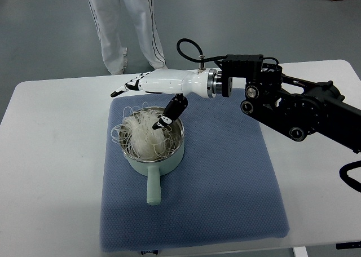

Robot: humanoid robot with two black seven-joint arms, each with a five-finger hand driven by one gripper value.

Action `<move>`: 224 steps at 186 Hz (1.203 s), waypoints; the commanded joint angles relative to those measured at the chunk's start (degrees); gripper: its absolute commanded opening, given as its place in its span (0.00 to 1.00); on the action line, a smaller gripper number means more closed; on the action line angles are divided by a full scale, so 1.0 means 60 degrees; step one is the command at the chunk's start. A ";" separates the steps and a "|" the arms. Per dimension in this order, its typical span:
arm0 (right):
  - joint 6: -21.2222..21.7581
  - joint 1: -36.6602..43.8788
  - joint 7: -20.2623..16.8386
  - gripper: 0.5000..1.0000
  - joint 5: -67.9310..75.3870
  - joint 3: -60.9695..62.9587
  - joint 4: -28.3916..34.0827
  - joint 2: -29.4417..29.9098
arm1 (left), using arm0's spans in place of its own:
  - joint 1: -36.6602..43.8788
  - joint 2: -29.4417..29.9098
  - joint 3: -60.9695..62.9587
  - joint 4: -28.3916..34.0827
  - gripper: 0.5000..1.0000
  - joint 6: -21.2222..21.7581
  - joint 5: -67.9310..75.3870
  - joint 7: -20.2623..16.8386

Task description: Put vermicelli into pot with right hand

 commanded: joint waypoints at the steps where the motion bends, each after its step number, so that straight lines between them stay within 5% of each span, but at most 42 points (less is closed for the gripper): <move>1: -0.0005 0.0009 -0.0001 0.79 0.0000 0.0053 0.0002 -0.0058 | 0.0000 0.0000 0.0000 0.0000 1.00 0.0000 0.0000 0.0000; 69: -0.0034 -0.0870 0.0043 0.83 0.2329 0.1532 -0.0085 -0.0702 | 0.0000 0.0000 0.0015 0.0000 1.00 0.0000 0.0000 0.0000; 136: -0.0517 -0.1998 0.0073 0.83 0.8157 0.2572 -0.2985 -0.0644 | 0.0000 0.0000 -0.0015 0.0000 1.00 0.0000 0.0000 0.0000; 224: -0.1089 -0.3331 0.0014 0.83 1.2554 0.2587 -0.3513 -0.0585 | 0.0000 0.0000 -0.0015 0.0000 1.00 0.0000 0.0000 0.0000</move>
